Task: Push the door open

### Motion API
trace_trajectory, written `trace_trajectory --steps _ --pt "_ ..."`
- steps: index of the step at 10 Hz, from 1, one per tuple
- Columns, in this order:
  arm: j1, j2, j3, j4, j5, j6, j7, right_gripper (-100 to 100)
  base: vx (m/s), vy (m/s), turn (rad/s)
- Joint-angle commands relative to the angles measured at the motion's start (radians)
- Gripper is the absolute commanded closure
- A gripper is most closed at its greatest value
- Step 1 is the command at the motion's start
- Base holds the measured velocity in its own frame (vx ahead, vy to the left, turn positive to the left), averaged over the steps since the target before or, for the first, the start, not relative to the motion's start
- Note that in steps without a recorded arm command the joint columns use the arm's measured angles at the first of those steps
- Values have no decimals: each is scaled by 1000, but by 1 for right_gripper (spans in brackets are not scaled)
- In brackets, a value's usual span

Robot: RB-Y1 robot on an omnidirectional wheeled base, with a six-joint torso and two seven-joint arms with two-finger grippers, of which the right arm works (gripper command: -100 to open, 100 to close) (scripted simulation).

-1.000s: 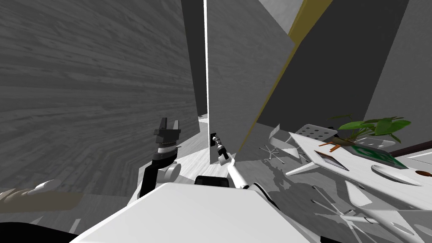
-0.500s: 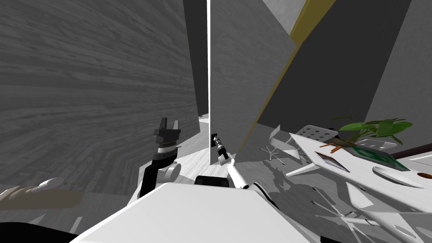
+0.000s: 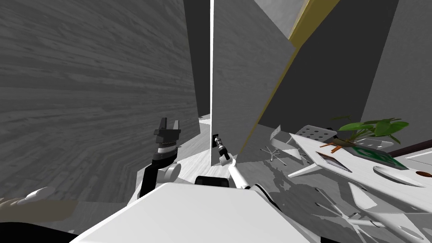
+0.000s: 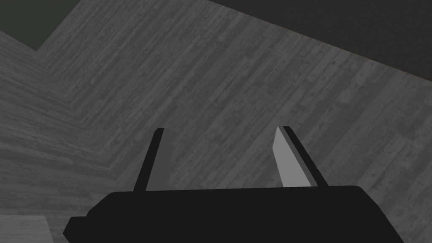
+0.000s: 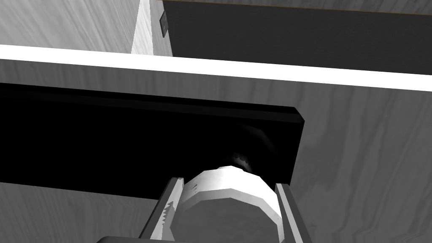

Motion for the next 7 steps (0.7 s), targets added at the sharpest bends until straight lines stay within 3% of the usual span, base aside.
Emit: trace_trajectory --steps 1,5,7 --pt "-14 -16 -25 7 -5 -8 6 100 138 130 -68" --pt "-18 -38 -67 12 -12 -8 17 100 164 150 -51" --pt "-21 -49 -100 15 -18 -9 25 100 155 160 -135"
